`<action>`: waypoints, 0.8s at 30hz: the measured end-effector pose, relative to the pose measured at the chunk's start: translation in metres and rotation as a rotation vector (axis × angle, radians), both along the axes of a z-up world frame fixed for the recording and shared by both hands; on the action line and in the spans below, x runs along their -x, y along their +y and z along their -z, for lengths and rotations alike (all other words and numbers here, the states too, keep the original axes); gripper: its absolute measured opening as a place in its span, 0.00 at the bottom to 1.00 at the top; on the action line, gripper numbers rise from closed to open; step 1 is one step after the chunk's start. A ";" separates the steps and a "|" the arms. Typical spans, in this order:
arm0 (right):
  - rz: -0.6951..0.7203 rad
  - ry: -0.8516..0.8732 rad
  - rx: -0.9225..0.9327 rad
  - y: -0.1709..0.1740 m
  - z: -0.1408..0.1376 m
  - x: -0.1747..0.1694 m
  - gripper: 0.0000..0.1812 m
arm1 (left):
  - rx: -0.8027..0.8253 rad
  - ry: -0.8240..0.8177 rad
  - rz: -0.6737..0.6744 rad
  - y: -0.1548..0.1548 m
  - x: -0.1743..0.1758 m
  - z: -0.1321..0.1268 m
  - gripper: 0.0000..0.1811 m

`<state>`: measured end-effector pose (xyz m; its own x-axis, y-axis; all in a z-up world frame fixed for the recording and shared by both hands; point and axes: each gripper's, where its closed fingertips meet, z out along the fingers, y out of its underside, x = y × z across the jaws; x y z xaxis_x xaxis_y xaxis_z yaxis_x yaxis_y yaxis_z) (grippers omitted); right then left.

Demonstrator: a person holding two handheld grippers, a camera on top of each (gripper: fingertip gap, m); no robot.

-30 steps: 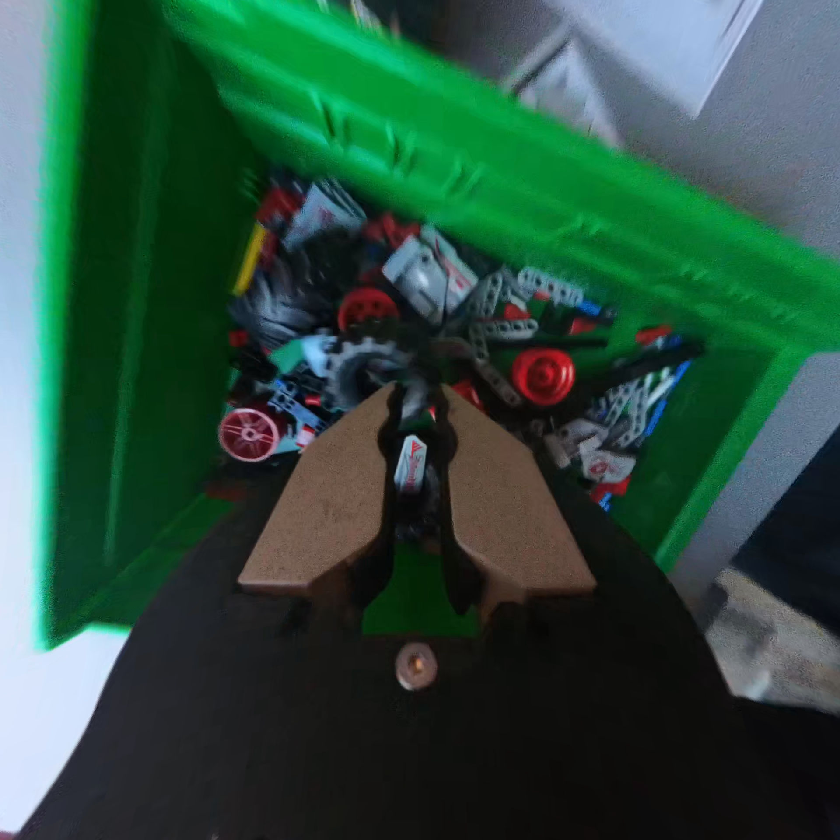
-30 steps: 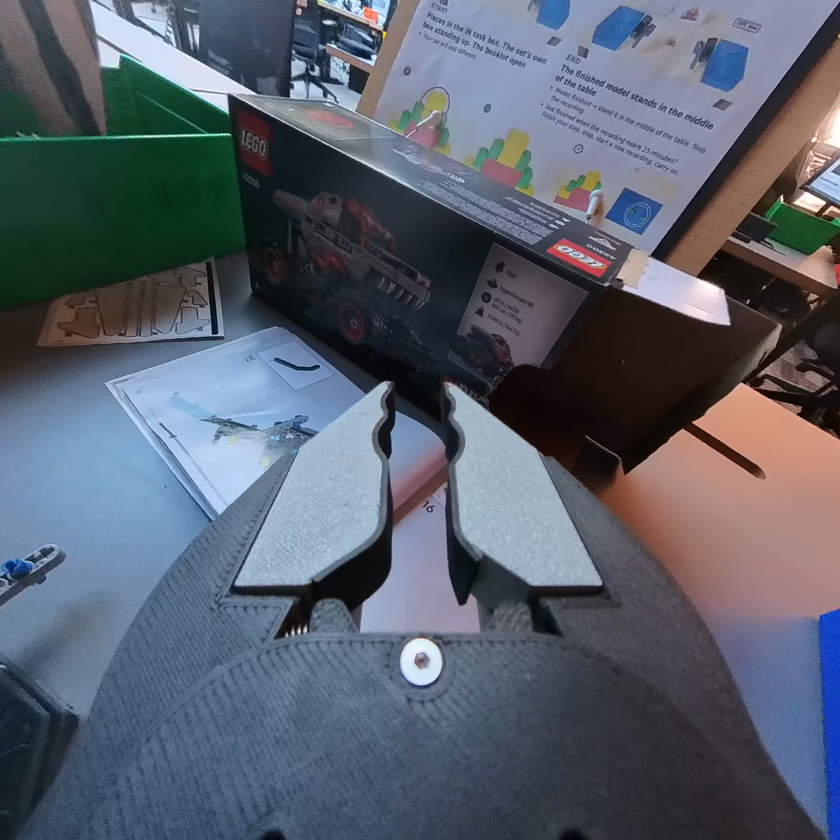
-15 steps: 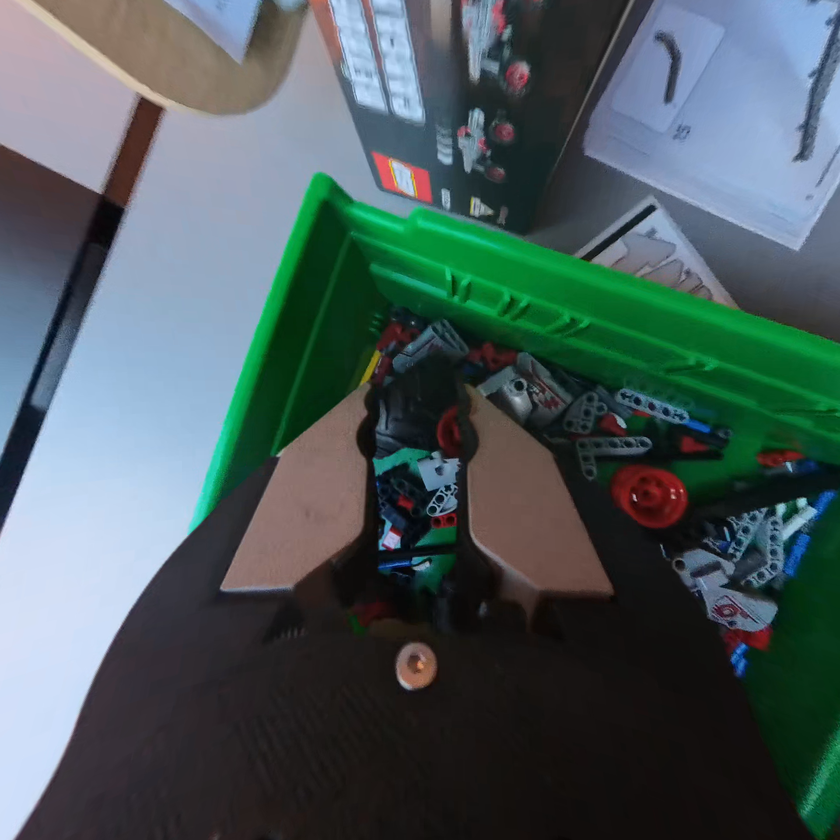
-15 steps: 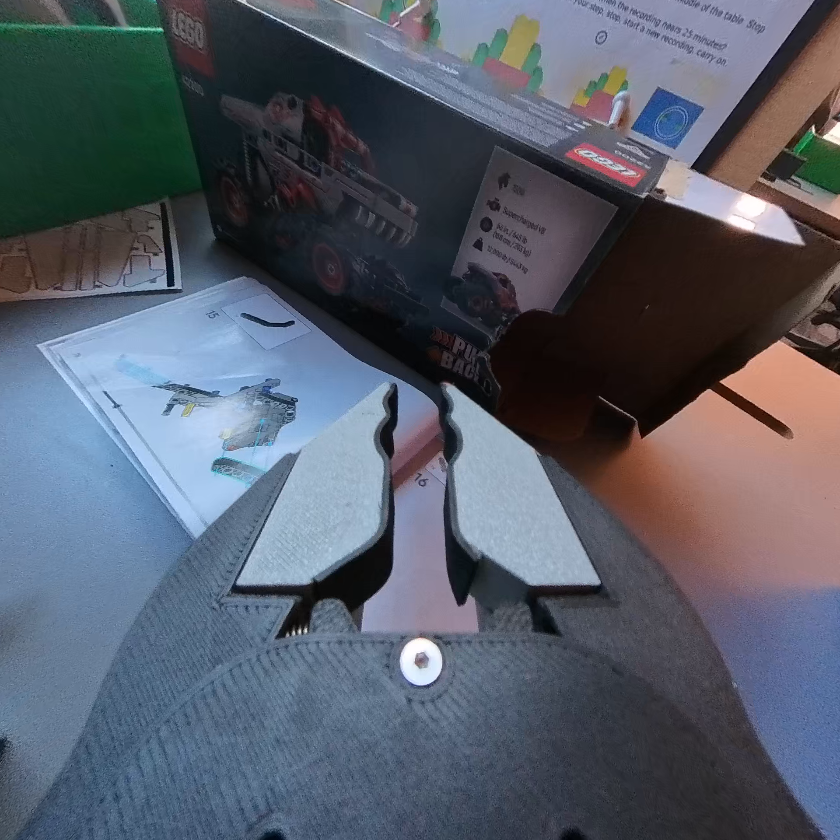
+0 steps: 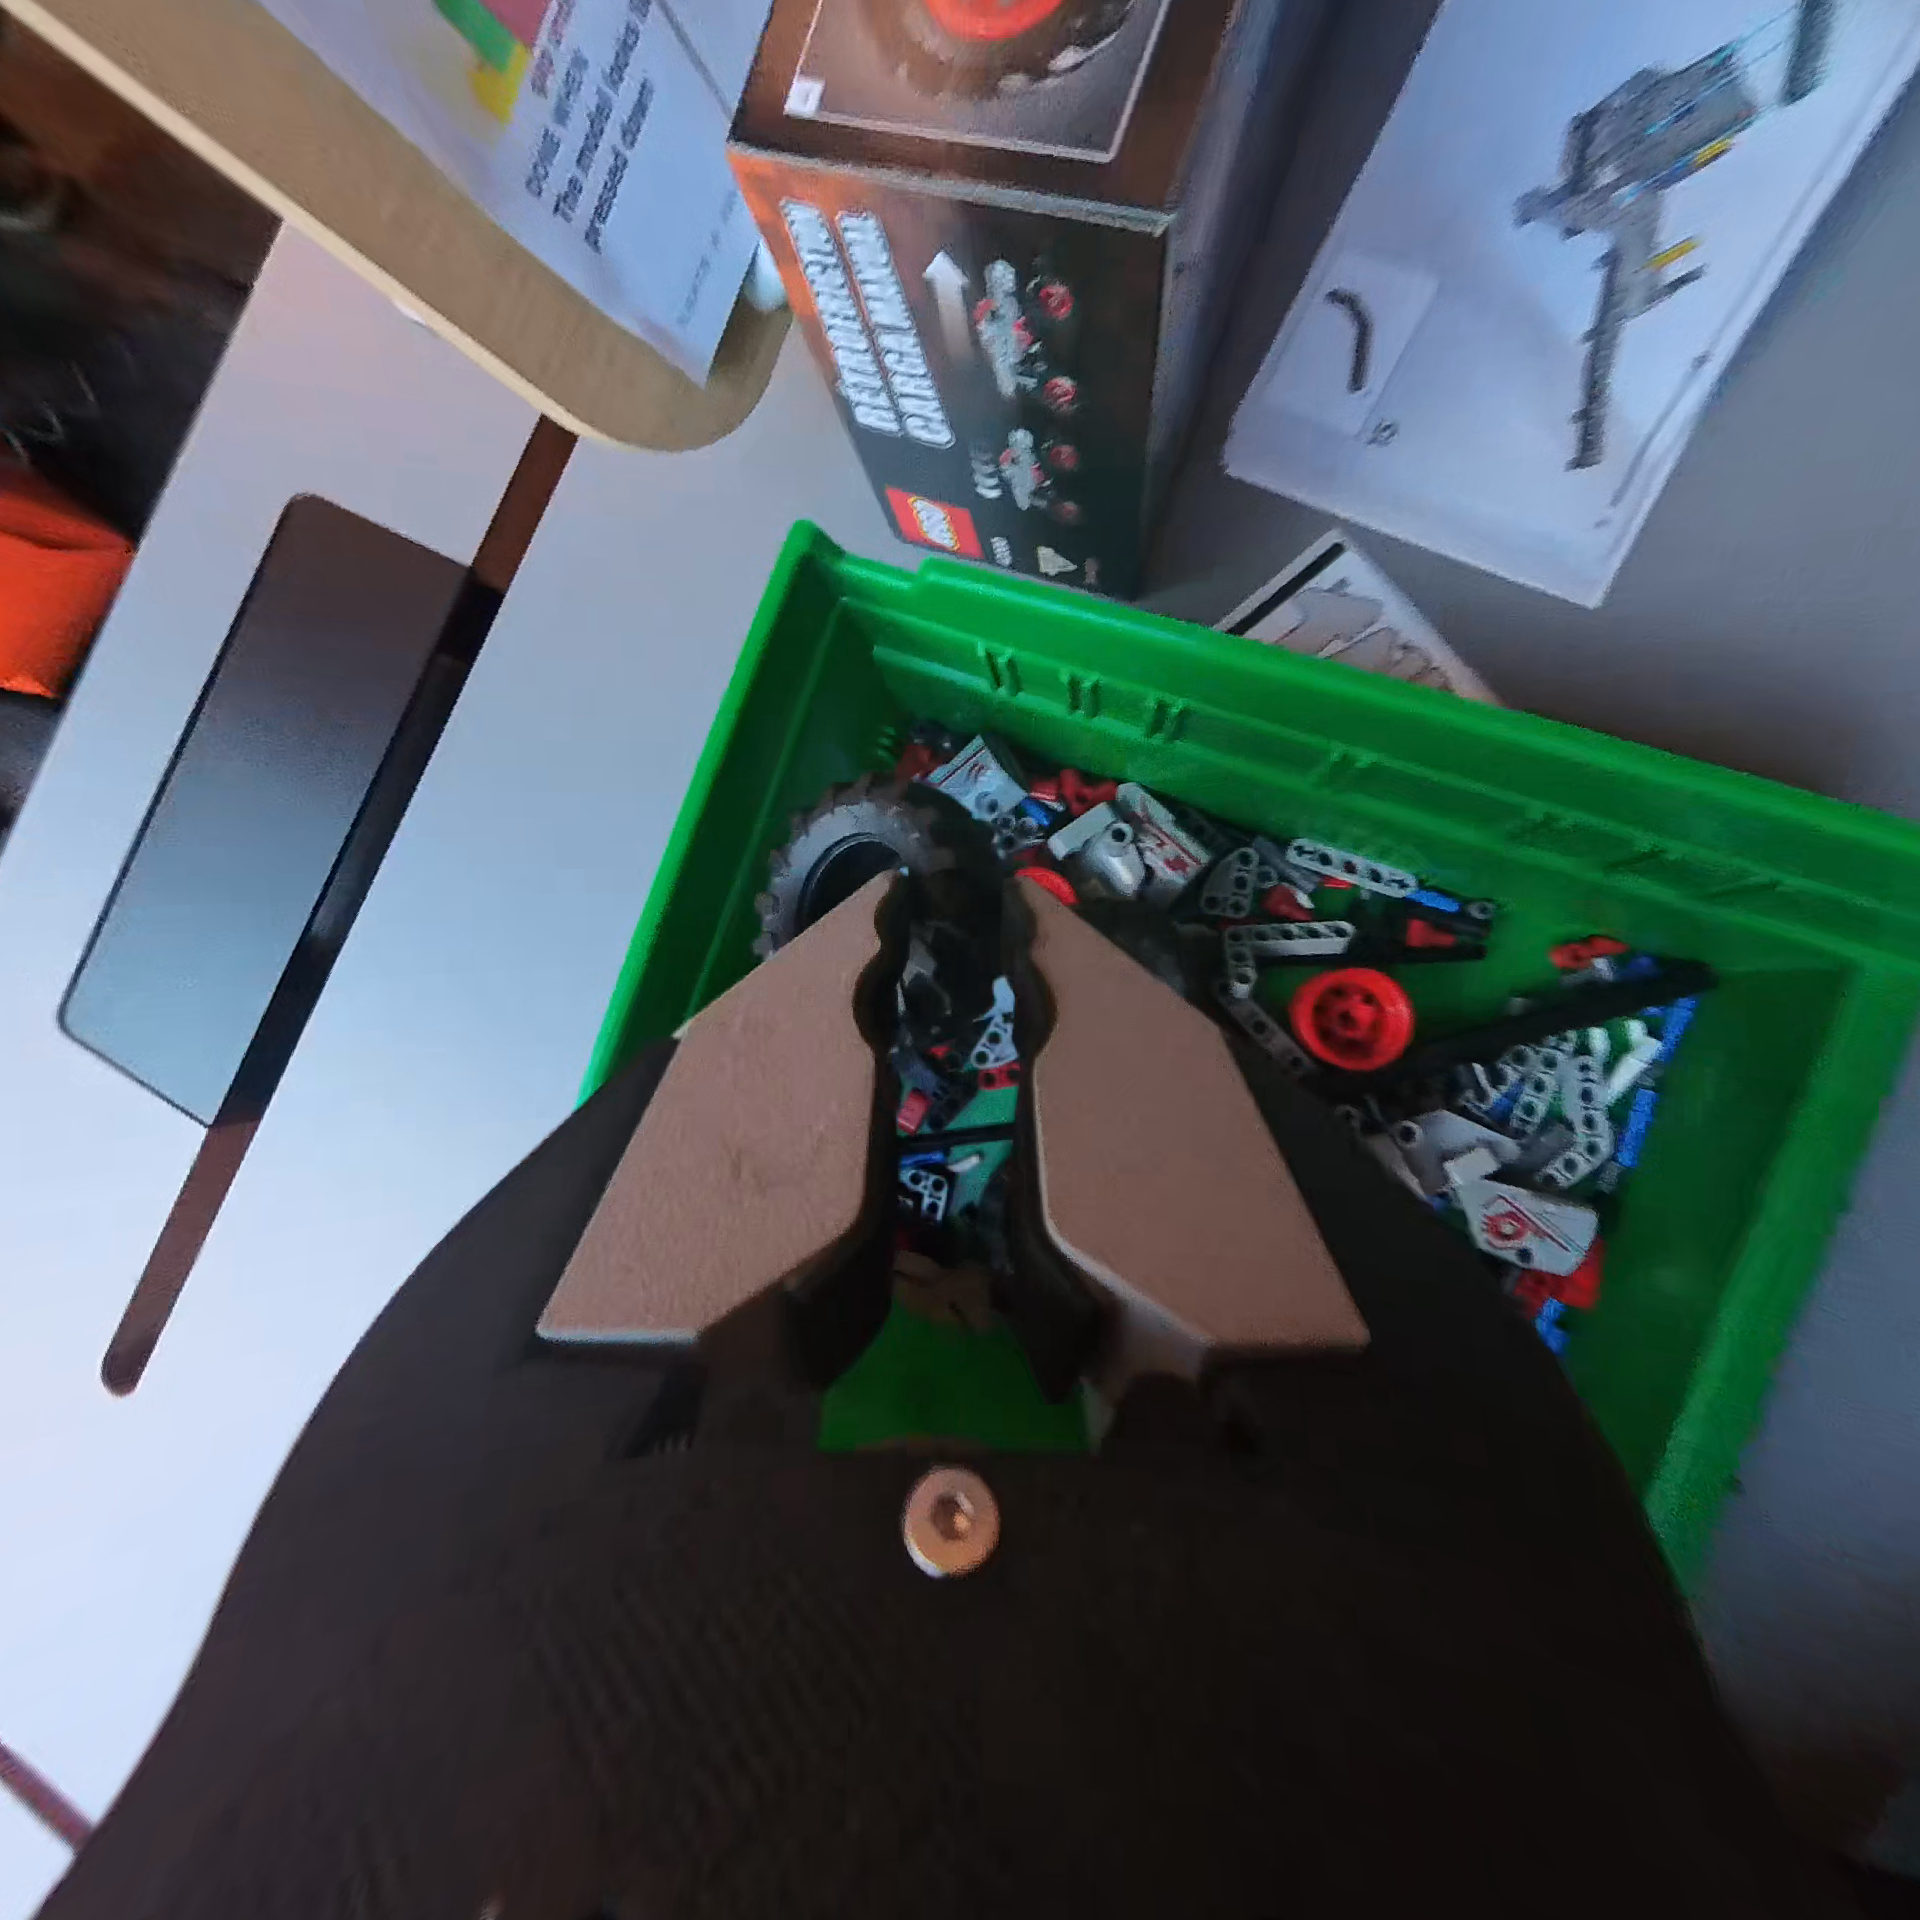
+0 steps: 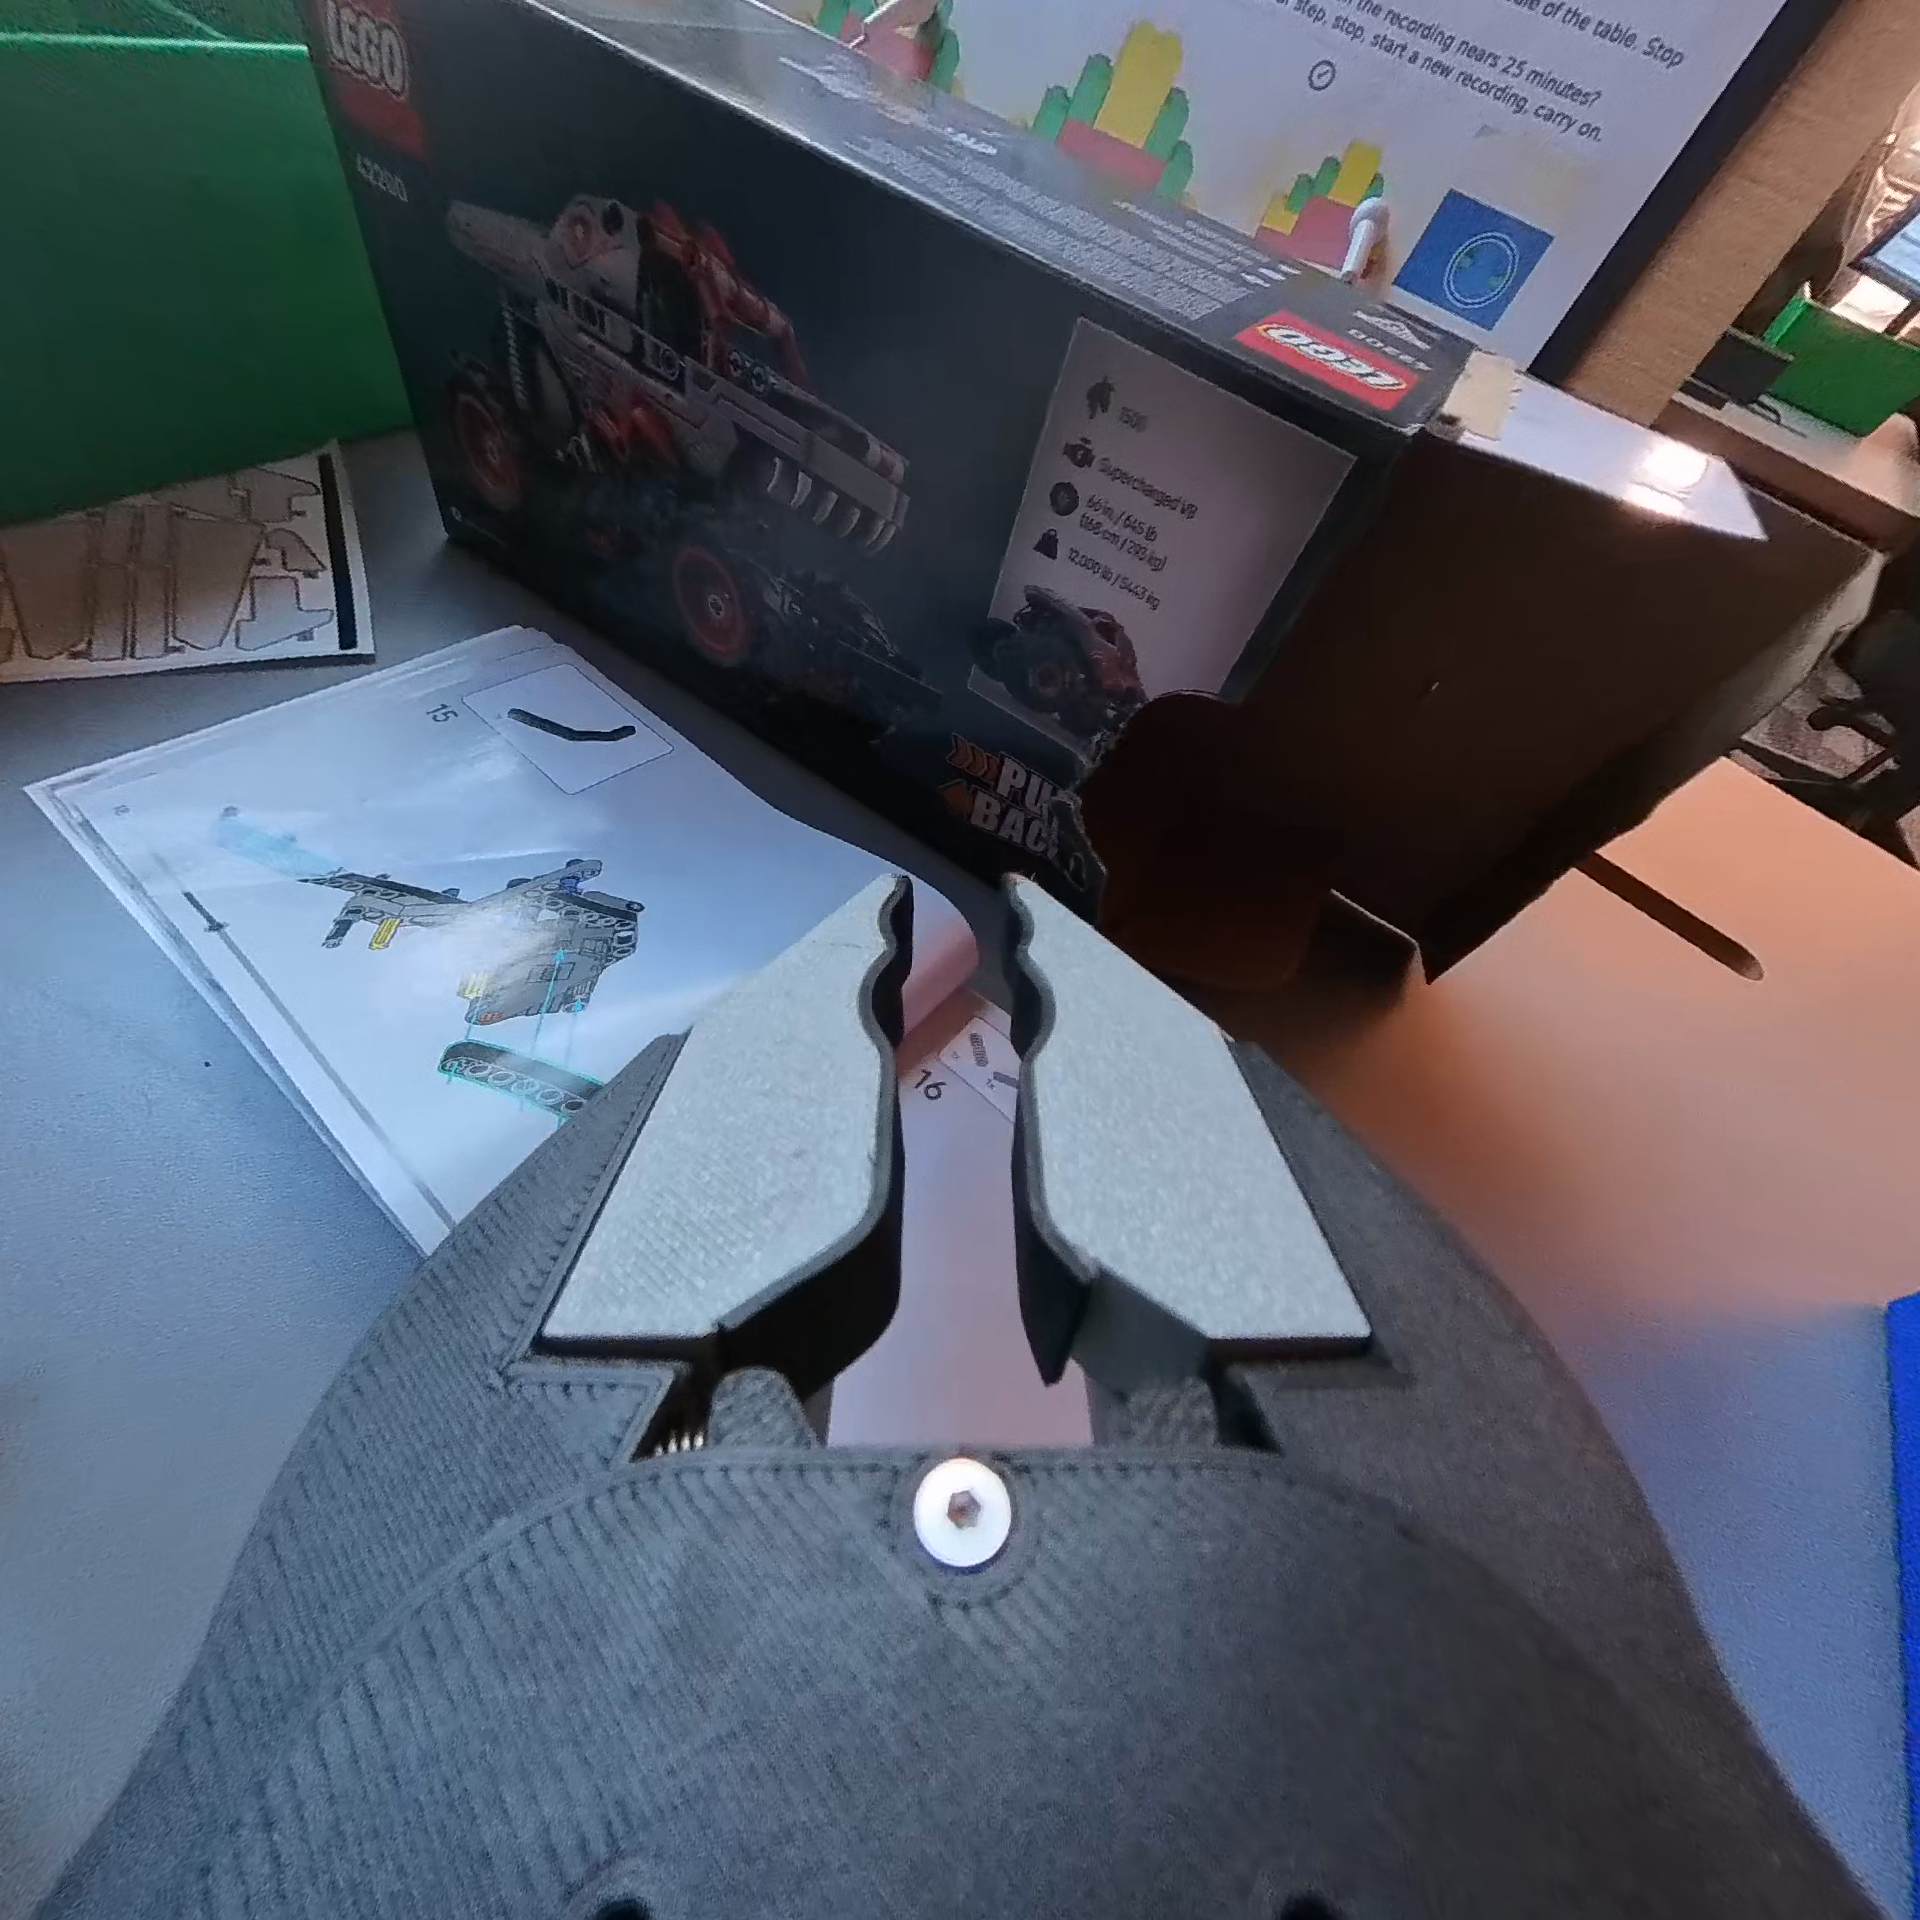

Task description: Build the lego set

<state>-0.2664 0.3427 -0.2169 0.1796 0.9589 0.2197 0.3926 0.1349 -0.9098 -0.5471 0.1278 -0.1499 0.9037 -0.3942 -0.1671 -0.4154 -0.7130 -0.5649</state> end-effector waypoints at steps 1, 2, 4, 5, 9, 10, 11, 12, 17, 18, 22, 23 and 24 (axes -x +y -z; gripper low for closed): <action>-0.001 -0.002 -0.001 0.000 0.000 0.000 0.07 | -0.011 -0.014 0.009 -0.002 -0.003 -0.004 0.08; -0.002 -0.002 -0.002 -0.001 0.000 0.000 0.07 | -0.025 -0.022 0.014 -0.001 -0.005 -0.007 0.08; -0.004 -0.001 -0.004 -0.002 0.000 0.001 0.07 | -0.043 -0.011 0.010 0.001 -0.006 -0.008 0.07; -0.005 -0.002 -0.005 -0.002 0.000 0.001 0.07 | -0.040 -0.002 0.016 0.003 -0.008 -0.006 0.07; -0.004 -0.003 -0.007 -0.002 0.000 0.001 0.07 | 0.015 0.041 0.019 0.010 -0.010 0.018 0.01; -0.005 -0.002 -0.007 -0.002 0.000 0.001 0.07 | 0.005 0.053 0.004 0.016 -0.007 0.022 0.00; -0.005 -0.002 -0.005 -0.002 0.000 0.001 0.07 | 0.014 0.039 0.008 0.018 -0.008 0.027 0.00; -0.006 -0.002 -0.004 -0.002 0.001 0.001 0.07 | 0.042 0.005 0.024 0.018 -0.013 0.032 0.00; -0.017 -0.006 0.000 -0.004 0.001 0.002 0.07 | 0.077 -0.005 0.023 0.012 -0.007 0.035 0.10; -0.021 -0.007 0.000 -0.004 0.002 0.002 0.07 | 0.109 -0.031 0.038 0.005 -0.010 0.037 0.16; -0.036 -0.018 0.002 -0.007 0.004 0.005 0.07 | 0.229 -0.025 0.052 -0.008 -0.006 0.060 0.19; -0.039 -0.021 0.001 -0.008 0.005 0.005 0.07 | 0.287 -0.044 0.079 -0.014 -0.012 0.070 0.19; -0.041 -0.023 0.001 -0.008 0.005 0.005 0.07 | 0.354 -0.053 0.107 -0.022 -0.016 0.080 0.18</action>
<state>-0.2717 0.3342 -0.2224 0.1350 0.9656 0.2223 0.4072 0.1504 -0.9009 -0.5308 0.1059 -0.2302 0.8582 -0.5115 0.0427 -0.4745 -0.8224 -0.3139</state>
